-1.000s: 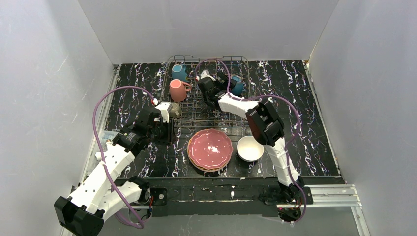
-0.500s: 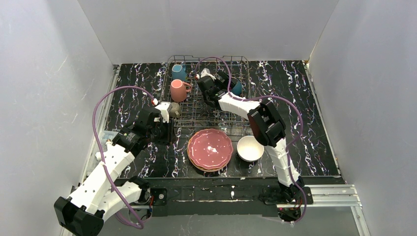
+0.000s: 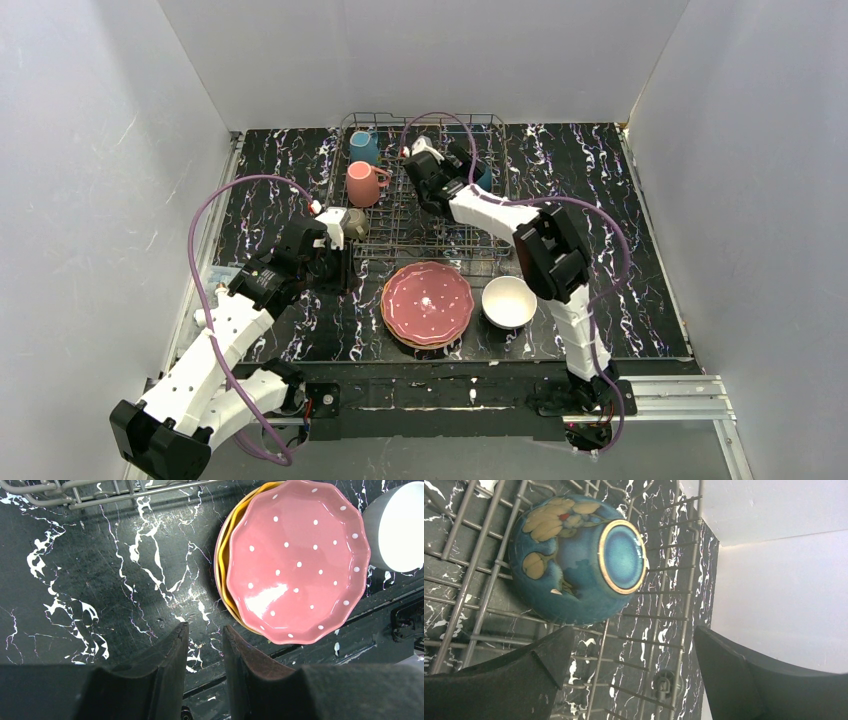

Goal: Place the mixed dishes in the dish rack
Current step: Pick up the bowl from the corner of the board.

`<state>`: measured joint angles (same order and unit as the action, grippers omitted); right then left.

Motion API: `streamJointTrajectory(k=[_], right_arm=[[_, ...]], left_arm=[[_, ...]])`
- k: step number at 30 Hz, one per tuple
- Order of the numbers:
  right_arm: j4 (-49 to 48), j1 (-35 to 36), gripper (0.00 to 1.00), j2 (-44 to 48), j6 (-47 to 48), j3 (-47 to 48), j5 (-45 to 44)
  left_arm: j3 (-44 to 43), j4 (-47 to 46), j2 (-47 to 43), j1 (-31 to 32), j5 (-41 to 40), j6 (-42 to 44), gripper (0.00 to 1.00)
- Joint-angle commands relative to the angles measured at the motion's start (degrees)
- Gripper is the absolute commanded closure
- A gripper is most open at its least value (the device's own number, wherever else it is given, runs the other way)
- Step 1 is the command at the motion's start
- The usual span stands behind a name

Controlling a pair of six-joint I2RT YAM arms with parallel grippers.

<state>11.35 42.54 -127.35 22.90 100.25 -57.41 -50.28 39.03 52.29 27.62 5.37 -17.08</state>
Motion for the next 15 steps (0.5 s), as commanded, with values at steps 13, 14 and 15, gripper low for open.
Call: streamJointTrajectory(k=[13,14,15], right_arm=[[13.87,0.51,0.04,17.22,-15.71,-3.46,8.20],[14.47,0.50,0.05,18.23,-16.47,-4.31,8.62],[15.03,0.52,0.06,19.27,-17.19,-5.07,9.20]], left_arm=[[0.34,1.05,-2.55,0.25,-1.62,1.41,0.50],[0.36,1.05,-2.73,0.25,-1.85,1.43,0.47],[0.46,1.05,-2.91,0.25,-2.16,1.44,0.45]])
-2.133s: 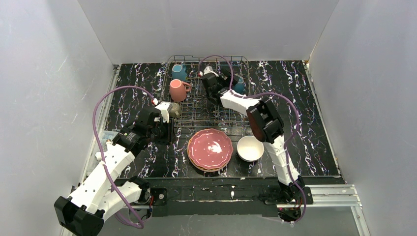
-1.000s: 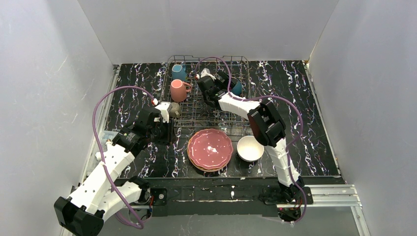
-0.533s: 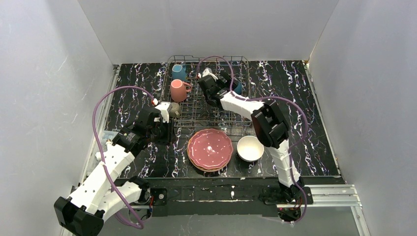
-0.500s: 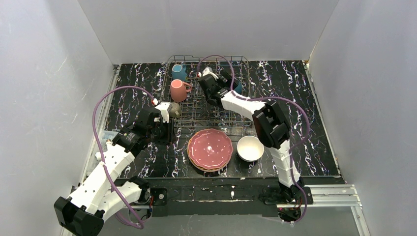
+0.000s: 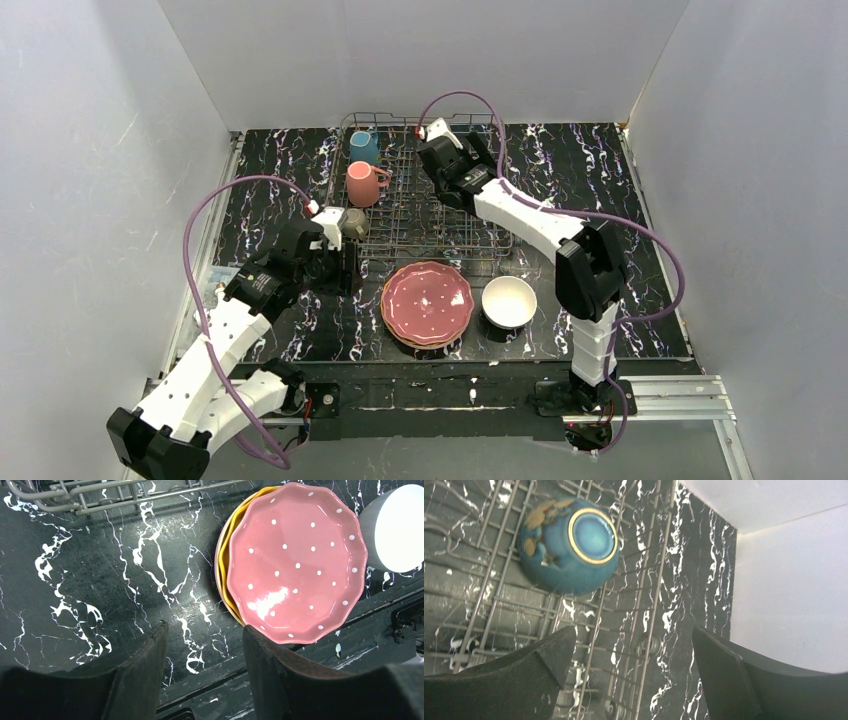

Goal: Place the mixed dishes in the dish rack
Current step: Pick up the bowl from the corner of the board.

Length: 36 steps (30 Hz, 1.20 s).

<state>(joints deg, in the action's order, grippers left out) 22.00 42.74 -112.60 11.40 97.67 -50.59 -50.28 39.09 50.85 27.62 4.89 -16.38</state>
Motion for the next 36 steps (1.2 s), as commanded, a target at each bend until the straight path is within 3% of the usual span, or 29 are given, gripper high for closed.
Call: streamJointTrajectory(k=[1,9,14,36], right_arm=[[4.87,0.32,0.06,5.53,-6.48,-3.31,2.93],[10.01,0.32,0.11,14.61,-10.94,-7.98,7.66],[13.80,0.32,0.17,19.15,-14.44,-10.66,10.54],[23.52,0.32,0.28,37.63,-28.40,-26.73,21.00]], left_arm=[[0.46,0.99,-1.72,0.23,-1.94,0.65,0.42],[0.68,1.07,-2.51,0.22,-3.97,0.37,0.22],[0.62,1.16,-2.65,0.24,-5.70,0.34,0.02],[0.64,1.60,-4.08,0.25,-7.47,0.03,0.02]])
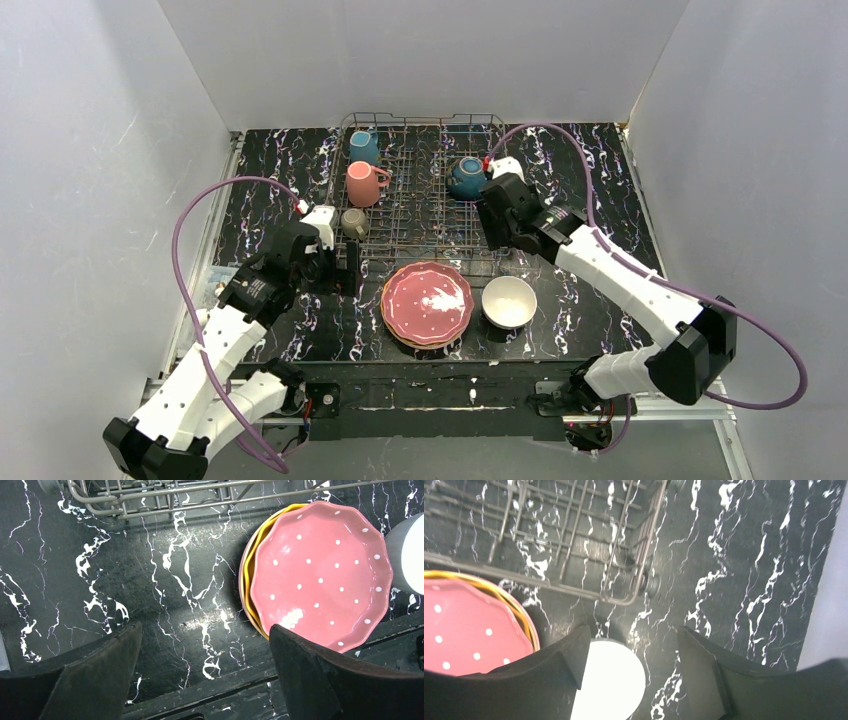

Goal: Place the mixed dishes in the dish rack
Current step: Pick up the bowl from the corner of the board.

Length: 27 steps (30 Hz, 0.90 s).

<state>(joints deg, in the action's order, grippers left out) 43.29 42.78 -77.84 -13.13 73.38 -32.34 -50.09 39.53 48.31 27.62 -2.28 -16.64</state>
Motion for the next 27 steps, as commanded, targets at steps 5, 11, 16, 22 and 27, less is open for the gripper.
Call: streamJointTrajectory(k=[5,11,16,22,27], right_arm=[[5.45,0.25,0.29,5.01,-6.65,-4.52,3.14],[7.36,0.22,0.29,8.41,-10.84,-8.07,5.66],[7.58,0.28,0.29,10.78,-15.44,-12.70,5.29],[8.80,0.19,0.30,12.09,-22.19,-18.30,3.80],[8.11,-0.46,0.31,14.46,-26.19,-22.28,3.11]], left_arm=[[0.43,1.08,-1.83,0.27,0.03,0.29,0.02],[0.34,0.99,-1.97,0.25,0.78,0.30,0.02],[0.43,1.00,-2.73,0.25,0.96,0.26,0.02],[0.43,1.16,-2.82,0.24,0.88,0.14,0.02],[0.44,1.17,-3.04,0.23,1.43,0.04,0.02]])
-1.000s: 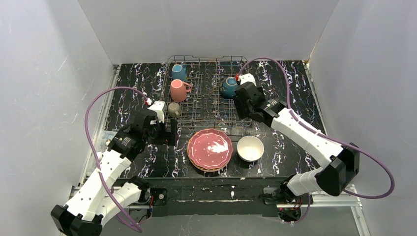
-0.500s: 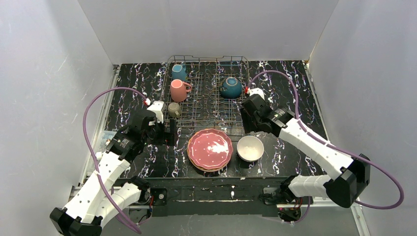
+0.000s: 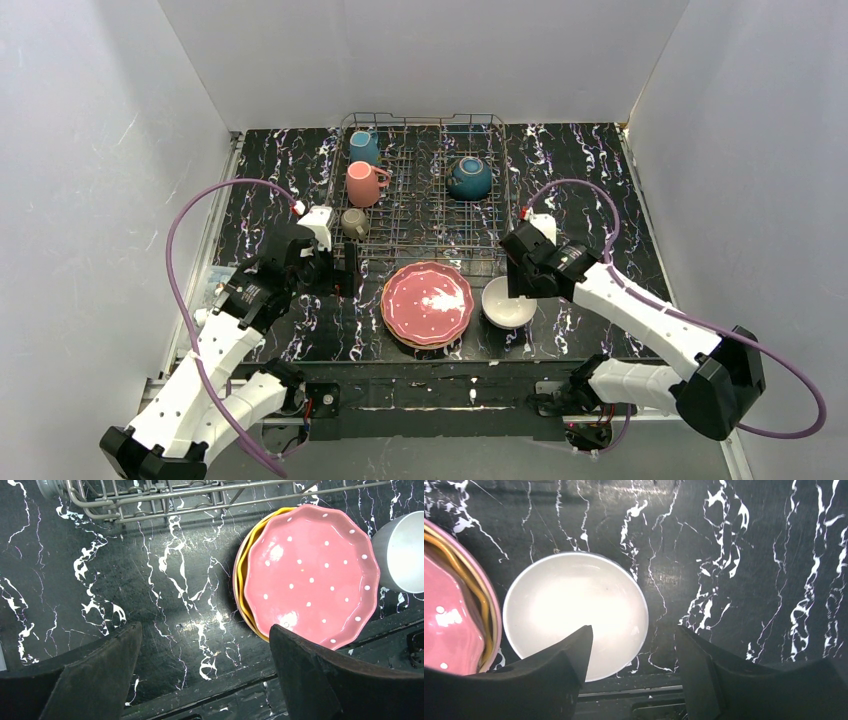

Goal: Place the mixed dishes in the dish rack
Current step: Pick up the bowl from the corner of the board.

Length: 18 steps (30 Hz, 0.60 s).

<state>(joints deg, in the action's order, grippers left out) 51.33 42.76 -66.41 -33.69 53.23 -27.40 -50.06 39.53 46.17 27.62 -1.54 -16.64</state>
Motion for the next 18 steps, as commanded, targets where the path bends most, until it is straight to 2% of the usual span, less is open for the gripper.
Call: streamJointTrajectory(k=[1,18], right_arm=[[-0.10,-0.60,0.31,3.18,-6.20,-2.88,-1.38],[-7.16,-4.62,0.42,5.33,-11.85,-12.54,3.98]], left_arm=[[0.41,1.17,-0.91,0.24,0.81,0.09,0.02],[0.41,1.08,-1.33,0.24,1.10,0.03,0.02]])
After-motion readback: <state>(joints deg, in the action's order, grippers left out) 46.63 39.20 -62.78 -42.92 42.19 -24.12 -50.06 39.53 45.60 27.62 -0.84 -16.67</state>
